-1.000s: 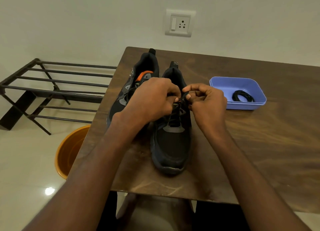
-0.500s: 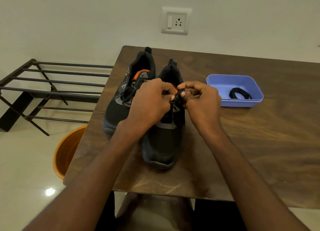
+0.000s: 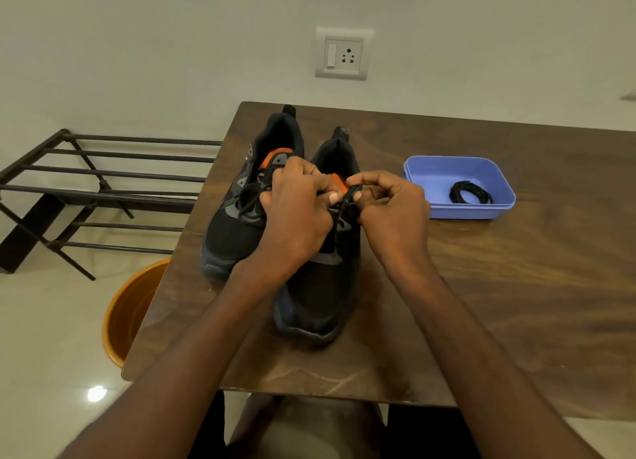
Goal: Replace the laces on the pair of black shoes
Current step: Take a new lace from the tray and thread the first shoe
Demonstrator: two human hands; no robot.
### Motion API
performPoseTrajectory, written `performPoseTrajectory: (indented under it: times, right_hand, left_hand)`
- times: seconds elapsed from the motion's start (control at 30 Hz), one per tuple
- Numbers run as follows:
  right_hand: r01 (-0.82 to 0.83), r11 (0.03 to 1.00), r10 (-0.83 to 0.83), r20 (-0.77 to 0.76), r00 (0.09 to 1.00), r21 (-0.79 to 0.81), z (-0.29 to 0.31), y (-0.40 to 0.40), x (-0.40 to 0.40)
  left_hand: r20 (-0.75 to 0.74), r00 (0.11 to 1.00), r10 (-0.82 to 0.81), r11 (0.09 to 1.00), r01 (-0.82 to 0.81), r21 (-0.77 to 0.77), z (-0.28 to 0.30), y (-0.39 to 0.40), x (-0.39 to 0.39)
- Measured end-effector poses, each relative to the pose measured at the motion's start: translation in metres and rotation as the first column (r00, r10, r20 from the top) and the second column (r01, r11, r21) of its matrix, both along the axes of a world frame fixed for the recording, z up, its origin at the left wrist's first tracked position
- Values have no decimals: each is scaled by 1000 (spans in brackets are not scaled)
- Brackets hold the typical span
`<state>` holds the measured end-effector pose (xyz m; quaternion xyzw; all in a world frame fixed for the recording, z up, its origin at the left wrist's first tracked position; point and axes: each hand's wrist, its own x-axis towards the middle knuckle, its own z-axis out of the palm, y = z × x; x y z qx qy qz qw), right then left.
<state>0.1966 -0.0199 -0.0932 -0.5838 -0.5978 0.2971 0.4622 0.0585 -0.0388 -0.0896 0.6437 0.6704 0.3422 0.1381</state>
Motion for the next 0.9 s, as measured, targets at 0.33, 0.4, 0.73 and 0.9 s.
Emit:
performPoseTrajectory:
  times: [0.33, 0.4, 0.73, 0.9]
  right_hand:
    - [-88, 987, 102, 98, 990, -138, 9, -11, 5]
    - [-76, 987, 93, 115, 989, -138, 7, -10, 3]
    - [-180, 949, 108, -269, 957, -258, 27, -6, 14]
    - [-328, 902, 170, -467, 868, -282, 46, -9, 20]
  left_hand:
    - [-173, 985, 11, 999, -5, 38, 10, -7, -28]
    - [-120, 993, 6, 1000, -2, 30, 11, -7, -28]
    - [-69, 997, -31, 1000, 32, 1, 8, -7, -35]
    - [-55, 995, -88, 995, 85, -56, 9, -9, -36]
